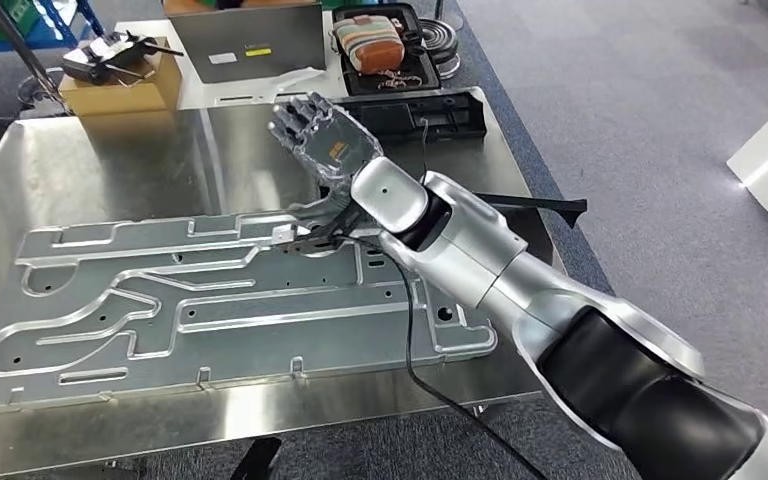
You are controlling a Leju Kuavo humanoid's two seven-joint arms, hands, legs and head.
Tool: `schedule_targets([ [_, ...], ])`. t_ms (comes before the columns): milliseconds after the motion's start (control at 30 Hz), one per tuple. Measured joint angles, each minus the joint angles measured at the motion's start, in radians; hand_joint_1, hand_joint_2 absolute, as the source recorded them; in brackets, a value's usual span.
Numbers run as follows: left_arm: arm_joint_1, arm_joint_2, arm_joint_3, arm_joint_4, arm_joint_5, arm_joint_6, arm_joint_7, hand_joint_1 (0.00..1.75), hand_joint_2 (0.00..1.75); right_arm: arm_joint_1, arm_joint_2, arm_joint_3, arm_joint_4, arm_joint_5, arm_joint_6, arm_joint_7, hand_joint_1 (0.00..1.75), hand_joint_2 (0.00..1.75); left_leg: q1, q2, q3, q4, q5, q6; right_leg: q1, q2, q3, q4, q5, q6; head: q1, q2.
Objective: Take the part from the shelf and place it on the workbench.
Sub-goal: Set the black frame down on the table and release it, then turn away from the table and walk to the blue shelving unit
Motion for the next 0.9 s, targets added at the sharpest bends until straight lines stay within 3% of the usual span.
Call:
schedule_targets([
  [33, -0.004, -0.001, -0.001, -0.001, 0.001, -0.001, 0.0, 0.0, 0.0, 0.001, 0.003, 0.0, 0.004, 0.0, -0.002, 0.002, 0.0, 0.0, 0.008, 0.002, -0.004, 0.046, -0.014, -0.011, -0.007, -0.002, -0.011, 0.004, 0.007, 0.009, 0.0, 0.0],
  [67, -0.005, -0.001, -0.001, -0.001, 0.003, -0.002, 0.0, 0.0, 0.0, 0.003, 0.004, 0.001, 0.007, 0.001, -0.004, 0.004, 0.0, 0.0, 0.017, 0.004, 0.003, 0.068, -0.008, -0.024, -0.014, -0.004, -0.025, 0.009, 0.014, 0.017, 0.0, 0.0],
  [100, -0.006, -0.001, -0.002, -0.002, 0.004, -0.002, 0.0, 0.0, 0.0, 0.004, 0.005, 0.001, 0.011, 0.001, -0.005, 0.005, 0.0, 0.0, 0.025, 0.007, 0.025, 0.056, 0.018, -0.037, -0.023, -0.005, -0.041, 0.018, 0.021, 0.026, 0.0, 0.0],
  [133, -0.006, -0.001, -0.004, -0.003, 0.005, -0.003, -0.001, 0.0, 0.0, 0.004, 0.005, 0.001, 0.013, 0.002, -0.007, 0.006, 0.0, 0.0, 0.036, 0.008, 0.059, 0.013, 0.048, -0.053, -0.034, -0.005, -0.061, 0.031, 0.028, 0.036, 0.0, 0.0],
  [167, -0.007, -0.002, -0.005, -0.005, 0.006, -0.004, -0.001, 0.0, 0.0, 0.005, 0.006, 0.001, 0.015, 0.003, -0.009, 0.008, 0.0, 0.0, 0.041, 0.008, 0.099, -0.043, 0.056, -0.069, -0.041, -0.005, -0.082, 0.044, 0.034, 0.046, -0.001, 0.0],
  [200, -0.008, -0.002, -0.007, -0.007, 0.007, -0.004, -0.001, 0.0, 0.0, 0.005, 0.006, 0.001, 0.017, 0.004, -0.01, 0.01, 0.0, 0.0, 0.042, 0.006, 0.131, -0.096, 0.055, -0.071, -0.045, -0.004, -0.1, 0.058, 0.041, 0.056, -0.001, 0.0],
  [233, -0.009, -0.003, -0.009, -0.009, 0.008, -0.005, -0.002, 0.0, 0.0, 0.007, 0.007, 0.001, 0.018, 0.005, -0.012, 0.012, 0.0, 0.0, 0.041, 0.003, 0.15, -0.132, 0.044, -0.066, -0.045, -0.002, -0.113, 0.068, 0.048, 0.065, -0.001, 0.0],
  [267, -0.01, -0.004, -0.012, -0.011, 0.01, -0.005, -0.002, 0.0, 0.0, 0.008, 0.009, 0.001, 0.018, 0.006, -0.012, 0.014, 0.0, 0.0, 0.036, 0.0, 0.153, -0.145, 0.031, -0.053, -0.043, -0.001, -0.12, 0.072, 0.058, 0.072, -0.001, 0.0],
  [333, -0.01, -0.005, -0.017, -0.012, 0.013, -0.006, -0.002, 0.0, 0.0, 0.01, 0.008, 0.001, 0.021, 0.008, -0.014, 0.015, 0.0, 0.0, 0.034, -0.001, 0.136, -0.141, 0.042, -0.018, -0.044, 0.002, -0.125, 0.066, 0.077, 0.085, 0.0, 0.0],
  [367, -0.01, -0.006, -0.019, -0.012, 0.014, -0.006, -0.002, 0.0, 0.0, 0.011, 0.007, 0.001, 0.023, 0.01, -0.013, 0.016, 0.0, 0.0, 0.034, 0.001, 0.124, -0.138, 0.052, -0.003, -0.046, 0.002, -0.131, 0.069, 0.068, 0.089, 0.0, 0.0],
  [400, -0.009, -0.006, -0.021, -0.012, 0.015, -0.007, -0.002, 0.0, 0.0, 0.012, 0.005, 0.001, 0.025, 0.011, -0.013, 0.016, 0.0, 0.0, 0.033, 0.004, 0.11, -0.138, 0.065, 0.011, -0.048, 0.002, -0.141, 0.089, 0.035, 0.091, 0.0, 0.0],
  [433, -0.009, -0.007, -0.023, -0.013, 0.016, -0.006, -0.002, 0.0, 0.0, 0.012, 0.003, 0.001, 0.026, 0.013, -0.013, 0.016, 0.0, 0.0, 0.032, 0.006, 0.094, -0.139, 0.08, 0.022, -0.048, 0.003, -0.153, 0.13, -0.019, 0.091, 0.0, 0.0],
  [500, -0.009, -0.007, -0.024, -0.014, 0.02, -0.006, -0.002, 0.0, 0.0, 0.012, 0.003, 0.001, 0.026, 0.015, -0.013, 0.016, 0.0, 0.0, 0.024, 0.008, 0.061, -0.14, 0.107, 0.033, -0.042, 0.004, -0.174, 0.263, -0.14, 0.086, 0.0, 0.0],
  [533, -0.009, -0.007, -0.025, -0.014, 0.022, -0.006, -0.002, 0.0, 0.0, 0.012, 0.003, 0.001, 0.026, 0.016, -0.013, 0.016, 0.0, 0.0, 0.019, 0.008, 0.045, -0.14, 0.121, 0.036, -0.037, 0.004, -0.176, 0.328, -0.169, 0.082, 0.0, 0.0],
  [567, -0.009, -0.008, -0.026, -0.015, 0.024, -0.006, -0.002, 0.0, 0.0, 0.012, 0.003, 0.001, 0.026, 0.017, -0.012, 0.016, 0.0, 0.0, 0.013, 0.009, 0.027, -0.14, 0.135, 0.039, -0.032, 0.005, -0.169, 0.373, -0.171, 0.075, 0.0, 0.0],
  [600, -0.009, -0.008, -0.028, -0.016, 0.026, -0.005, -0.002, 0.0, 0.0, 0.012, 0.003, 0.001, 0.026, 0.018, -0.012, 0.016, 0.0, 0.0, 0.006, 0.009, 0.008, -0.14, 0.15, 0.041, -0.024, 0.005, -0.148, 0.392, -0.152, 0.064, 0.0, 0.0],
  [667, -0.009, -0.008, -0.031, -0.018, 0.029, -0.004, 0.0, 0.0, 0.0, 0.011, 0.005, 0.001, 0.025, 0.019, -0.012, 0.016, 0.0, 0.0, -0.004, 0.008, -0.025, -0.14, 0.18, 0.045, -0.004, 0.009, -0.057, 0.329, -0.118, 0.03, 0.0, 0.0],
  [700, -0.009, -0.009, -0.032, -0.019, 0.032, -0.002, 0.004, 0.0, 0.0, 0.01, 0.007, 0.001, 0.022, 0.019, -0.012, 0.015, 0.0, 0.0, -0.008, 0.008, -0.036, -0.141, 0.192, 0.044, 0.006, 0.011, 0.01, 0.253, -0.134, 0.012, 0.0, 0.0],
  [733, -0.008, -0.009, -0.033, -0.02, 0.036, 0.002, 0.008, 0.0, 0.0, 0.009, 0.01, 0.0, 0.018, 0.02, -0.013, 0.014, 0.0, 0.0, -0.009, 0.008, -0.042, -0.146, 0.206, 0.042, 0.014, 0.012, 0.069, 0.178, -0.16, 0.004, 0.0, 0.0],
  [767, -0.007, -0.006, -0.033, -0.02, 0.04, 0.005, 0.013, 0.0, 0.0, 0.007, 0.013, -0.002, 0.014, 0.02, -0.014, 0.012, 0.0, 0.0, -0.007, 0.009, -0.043, -0.155, 0.221, 0.039, 0.021, 0.013, 0.109, 0.118, -0.179, 0.001, 0.0, 0.0],
  [800, -0.005, -0.002, -0.033, -0.021, 0.043, 0.008, 0.015, 0.0, 0.0, 0.005, 0.014, -0.002, 0.01, 0.02, -0.015, 0.009, 0.0, 0.0, -0.005, 0.011, -0.043, -0.168, 0.238, 0.033, 0.026, 0.013, 0.126, 0.078, -0.185, 0.002, 0.0, 0.0],
  [833, -0.002, 0.002, -0.033, -0.021, 0.046, 0.008, 0.015, 0.0, 0.0, 0.006, 0.014, -0.003, 0.007, 0.02, -0.015, 0.006, 0.0, 0.0, -0.004, 0.011, -0.042, -0.186, 0.258, 0.028, 0.026, 0.013, 0.124, 0.059, -0.17, 0.005, 0.0, 0.0],
  [867, 0.001, 0.007, -0.033, -0.021, 0.048, 0.009, 0.014, 0.0, 0.0, 0.007, 0.013, -0.003, 0.005, 0.019, -0.014, 0.003, 0.0, 0.0, -0.003, 0.01, -0.044, -0.198, 0.263, 0.022, 0.026, 0.012, 0.117, 0.044, -0.148, 0.003, 0.0, 0.0],
  [900, 0.006, 0.011, -0.033, -0.021, 0.049, 0.009, 0.013, 0.0, 0.0, 0.009, 0.012, -0.003, 0.004, 0.019, -0.013, 0.001, 0.0, 0.0, -0.004, 0.009, -0.051, -0.195, 0.245, 0.017, 0.023, 0.009, 0.109, 0.03, -0.129, -0.001, 0.0, 0.0],
])
